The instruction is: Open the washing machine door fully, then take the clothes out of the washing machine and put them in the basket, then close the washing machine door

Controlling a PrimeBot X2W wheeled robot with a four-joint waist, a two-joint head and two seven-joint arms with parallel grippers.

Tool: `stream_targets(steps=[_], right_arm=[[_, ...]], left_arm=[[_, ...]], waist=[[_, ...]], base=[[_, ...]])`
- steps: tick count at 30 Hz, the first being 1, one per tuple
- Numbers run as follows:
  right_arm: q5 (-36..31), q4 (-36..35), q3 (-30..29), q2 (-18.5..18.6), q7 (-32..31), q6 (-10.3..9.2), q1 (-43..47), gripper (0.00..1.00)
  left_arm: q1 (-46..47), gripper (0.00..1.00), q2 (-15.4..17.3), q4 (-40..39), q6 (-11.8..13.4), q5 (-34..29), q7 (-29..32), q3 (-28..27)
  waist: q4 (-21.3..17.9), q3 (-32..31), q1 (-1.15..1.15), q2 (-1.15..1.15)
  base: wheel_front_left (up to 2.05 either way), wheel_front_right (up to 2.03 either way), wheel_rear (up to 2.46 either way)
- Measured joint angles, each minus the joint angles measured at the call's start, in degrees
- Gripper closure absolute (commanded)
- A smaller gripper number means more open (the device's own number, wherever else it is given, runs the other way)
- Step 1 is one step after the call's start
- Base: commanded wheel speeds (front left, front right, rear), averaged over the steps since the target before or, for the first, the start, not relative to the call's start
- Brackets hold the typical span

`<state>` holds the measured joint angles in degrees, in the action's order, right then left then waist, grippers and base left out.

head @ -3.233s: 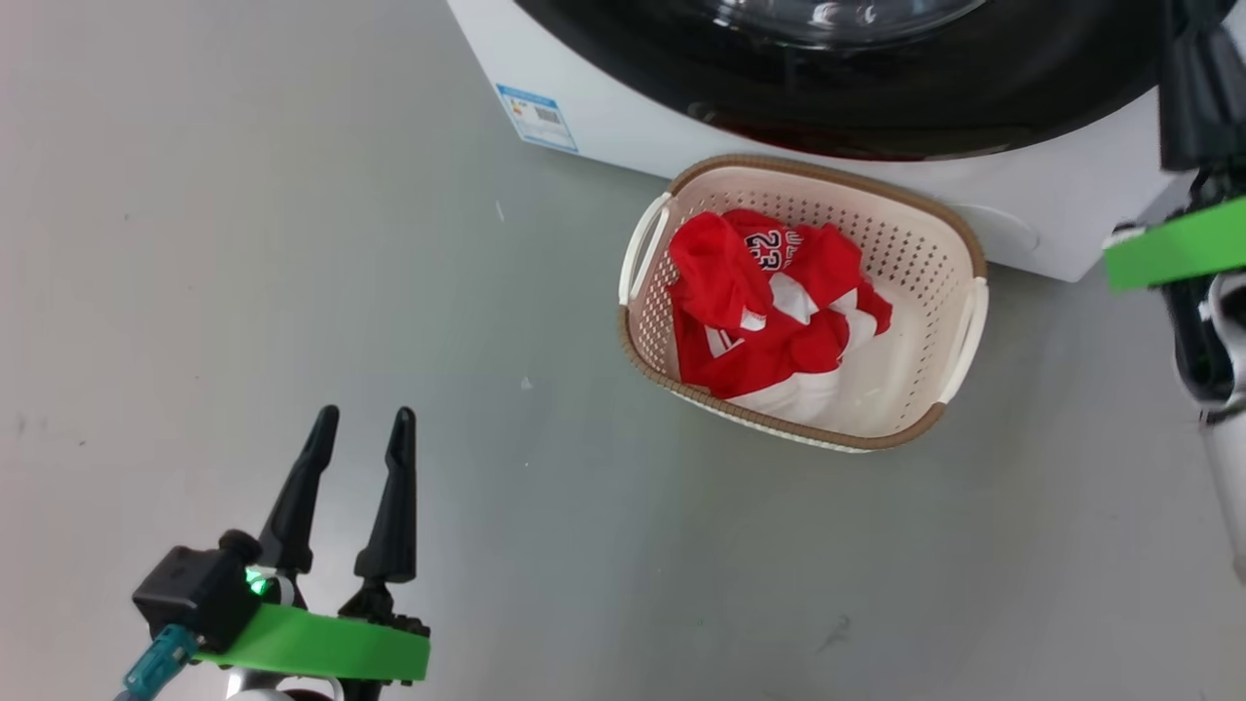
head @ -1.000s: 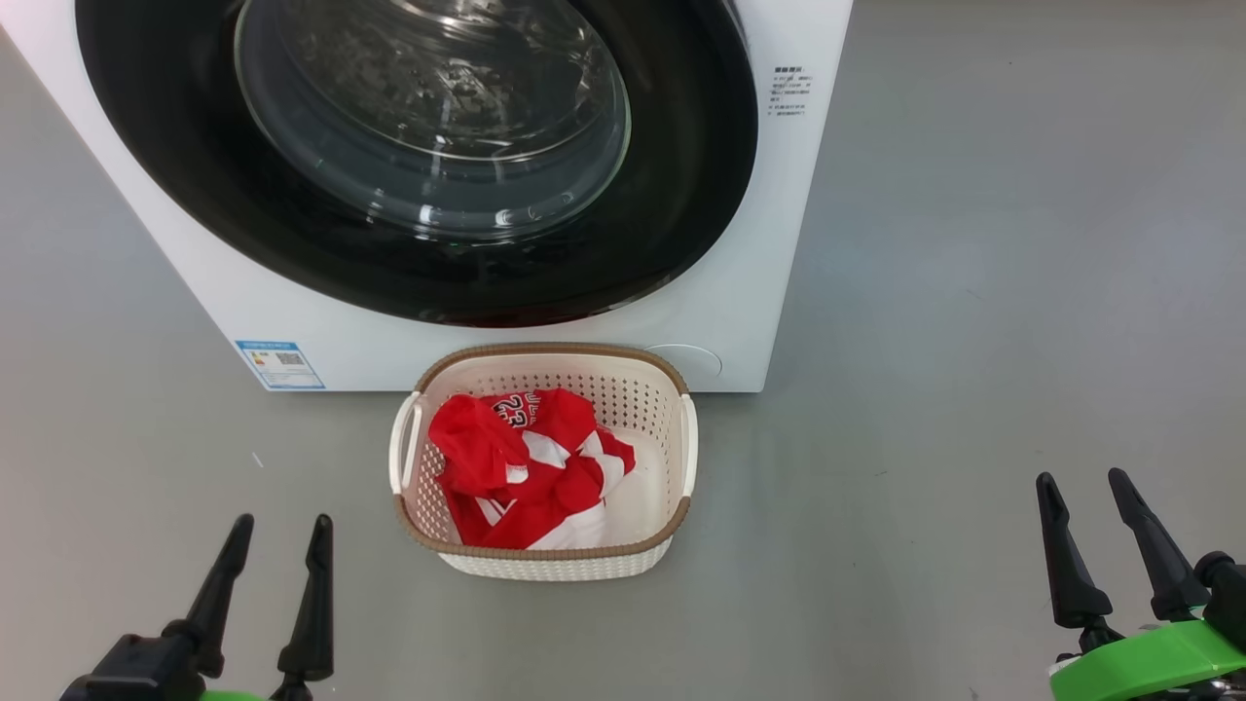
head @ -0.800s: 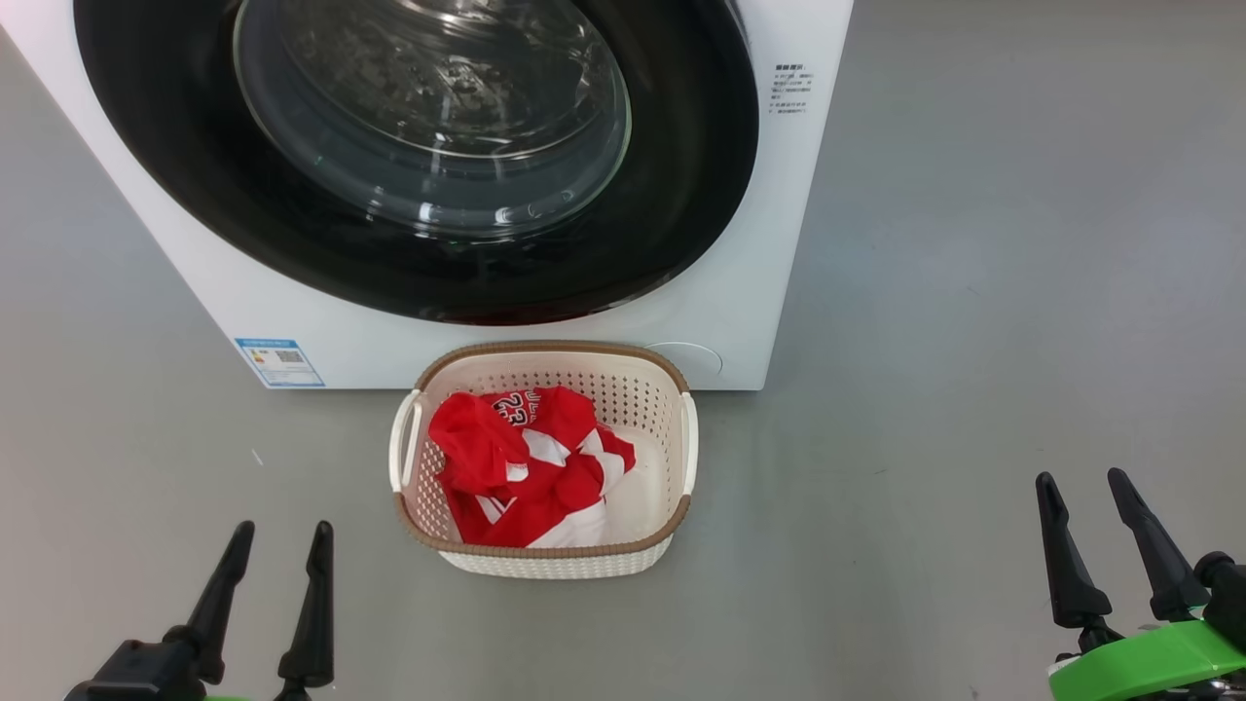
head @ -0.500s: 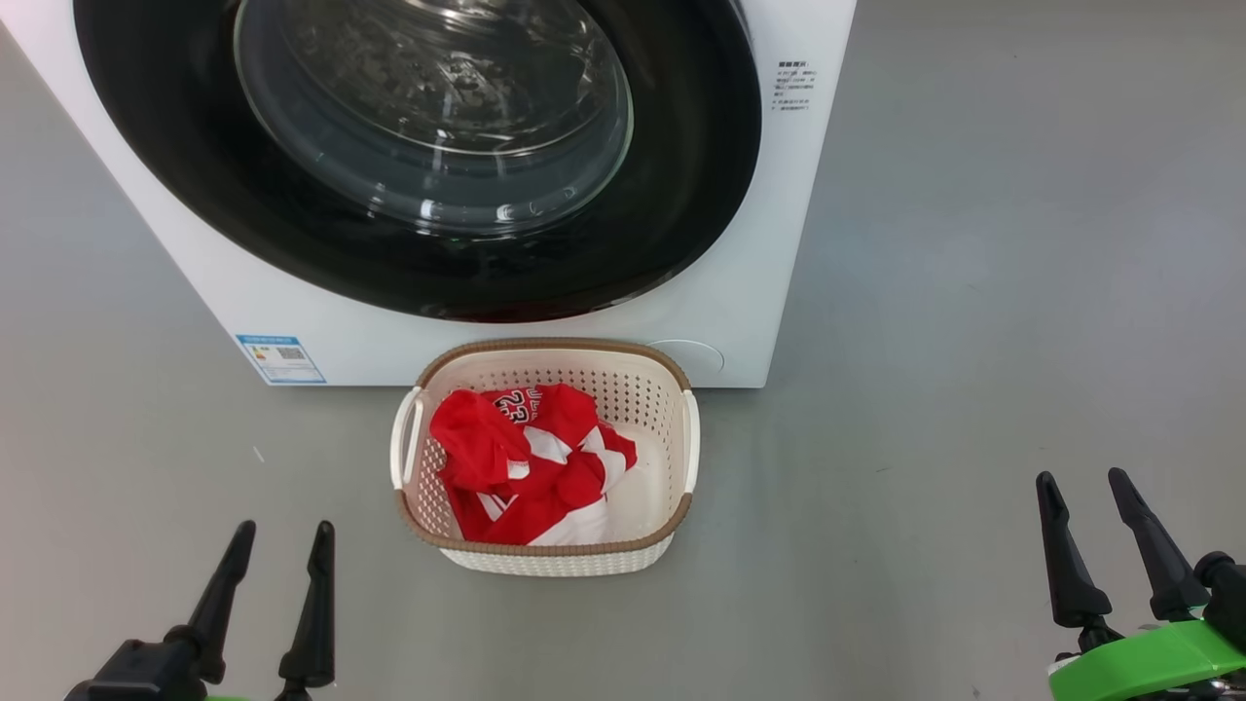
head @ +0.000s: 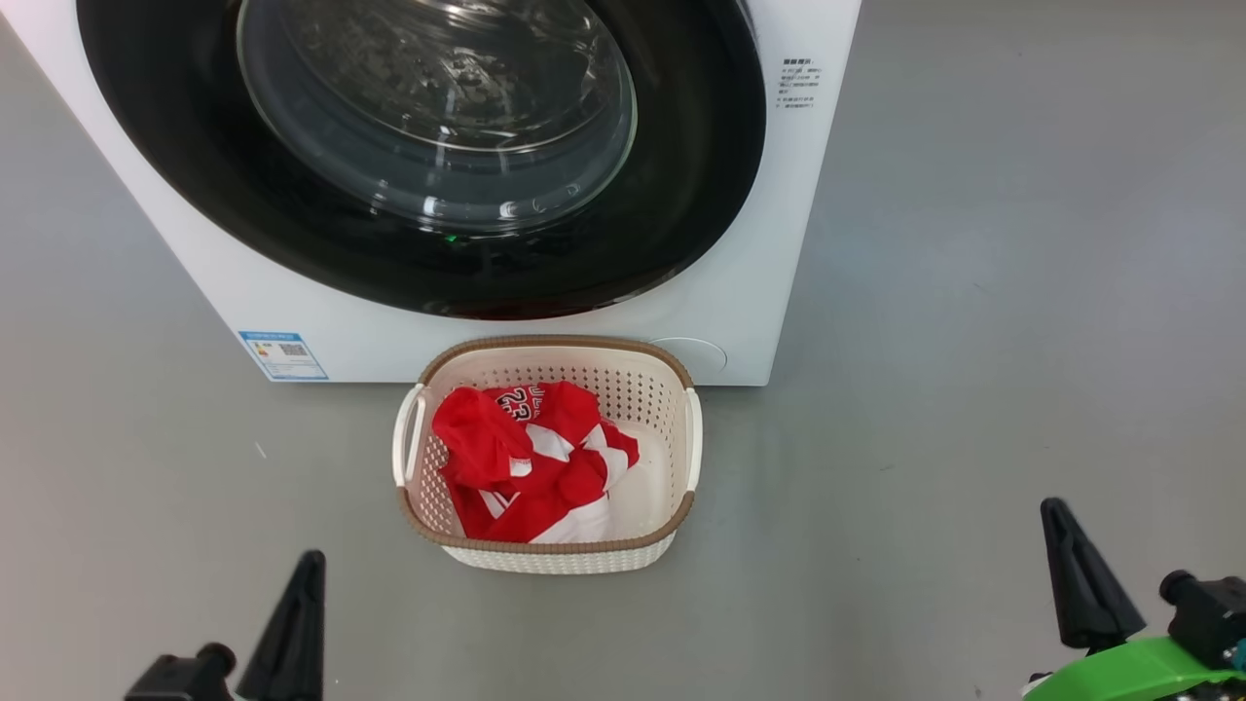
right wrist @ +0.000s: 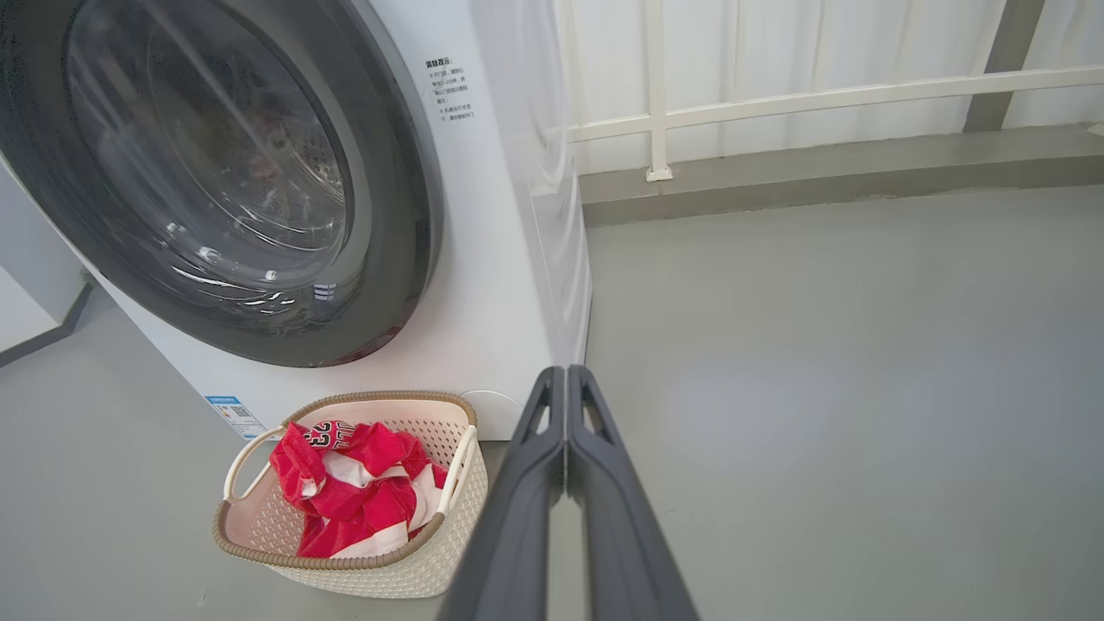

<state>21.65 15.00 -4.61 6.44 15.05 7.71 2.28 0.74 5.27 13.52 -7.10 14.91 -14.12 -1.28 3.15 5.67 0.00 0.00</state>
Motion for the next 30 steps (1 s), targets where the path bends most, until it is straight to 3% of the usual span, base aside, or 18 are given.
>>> stream_targets(steps=[30], right_arm=[[15.29, 1.43, -0.16, -1.37, -4.57, 0.00, -0.08, 1.00]], left_arm=[[-0.69, 1.00, -0.83, 1.49, 0.01, 17.12, 4.46, -0.11]], waist=[[-0.72, -1.26, 0.01, 0.00]], base=[[0.00, 0.00, 0.00]])
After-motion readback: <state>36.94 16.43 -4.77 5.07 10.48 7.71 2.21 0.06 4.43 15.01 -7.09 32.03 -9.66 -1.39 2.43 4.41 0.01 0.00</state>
